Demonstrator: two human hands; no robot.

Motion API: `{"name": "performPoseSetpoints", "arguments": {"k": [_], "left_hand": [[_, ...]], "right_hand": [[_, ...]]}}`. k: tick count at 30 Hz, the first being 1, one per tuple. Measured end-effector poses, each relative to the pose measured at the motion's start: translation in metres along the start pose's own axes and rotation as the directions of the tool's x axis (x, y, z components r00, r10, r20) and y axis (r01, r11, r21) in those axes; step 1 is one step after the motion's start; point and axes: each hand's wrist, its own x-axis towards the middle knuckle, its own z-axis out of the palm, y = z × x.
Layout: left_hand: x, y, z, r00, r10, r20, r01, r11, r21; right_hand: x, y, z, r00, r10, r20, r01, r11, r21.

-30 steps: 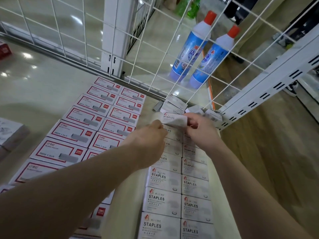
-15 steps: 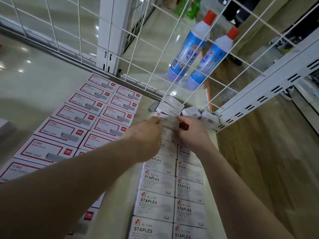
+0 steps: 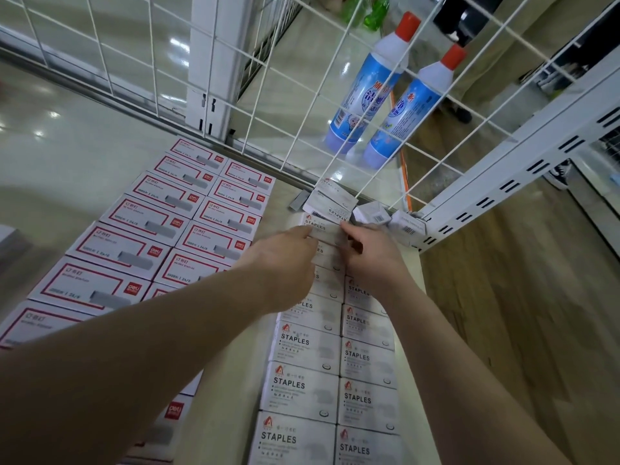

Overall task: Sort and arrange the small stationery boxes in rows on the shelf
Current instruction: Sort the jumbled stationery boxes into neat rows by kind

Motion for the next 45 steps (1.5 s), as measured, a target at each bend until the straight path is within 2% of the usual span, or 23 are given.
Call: {"name": "performPoseSetpoints", "arguments": {"k": [5,15,19,23,27,31,36,39,41,45], "left_hand": [[0.002,0.001,-0.001,1.0,-0.014,0.013,0.013,1.0,0.017],[-0.001,0.001,-0.002,0.999,0.013,0.037,-0.016,0.997,0.069],[-0.002,0.001,0.0,1.0,0.021,0.015,-0.022,0.996,0.082],[-0.007,0.003,0.001,1.0,0.021,-0.014,-0.02,0.997,0.08],[-0.008,0.001,0.0,0.999,0.016,-0.042,-0.011,0.994,0.109],[-0.006,0.001,-0.003,0.999,0.028,0.027,-0.032,0.986,0.166],[-0.003,-0.002,-0.006,0.996,0.033,0.08,-0.048,0.982,0.183],[-0.001,-0.004,-0.008,0.994,0.028,0.106,-0.047,0.982,0.183],[-0.001,-0.004,-0.007,0.994,0.028,0.101,-0.048,0.979,0.2],[-0.002,-0.002,-0.004,0.997,0.039,0.069,-0.054,0.971,0.233]], "right_hand": [[-0.004,0.005,0.008,0.99,-0.062,-0.127,0.058,0.998,-0.037],[-0.006,0.003,0.005,0.991,-0.073,-0.109,0.074,0.997,0.008],[-0.013,0.01,0.006,0.973,0.014,-0.23,0.016,0.992,0.127],[-0.015,0.021,0.005,0.956,0.09,-0.281,-0.05,0.988,0.145],[-0.013,0.011,-0.005,0.946,0.12,-0.3,-0.06,0.978,0.2],[-0.001,-0.001,-0.009,0.955,0.159,-0.249,-0.09,0.959,0.268],[0.018,-0.005,-0.009,0.97,0.176,-0.169,-0.155,0.979,0.135],[0.023,-0.005,-0.006,0.977,0.147,-0.154,-0.132,0.986,0.099],[0.023,-0.001,-0.005,0.974,0.152,-0.17,-0.137,0.986,0.097],[0.01,0.013,-0.008,0.926,0.25,-0.282,-0.192,0.957,0.219]]}}
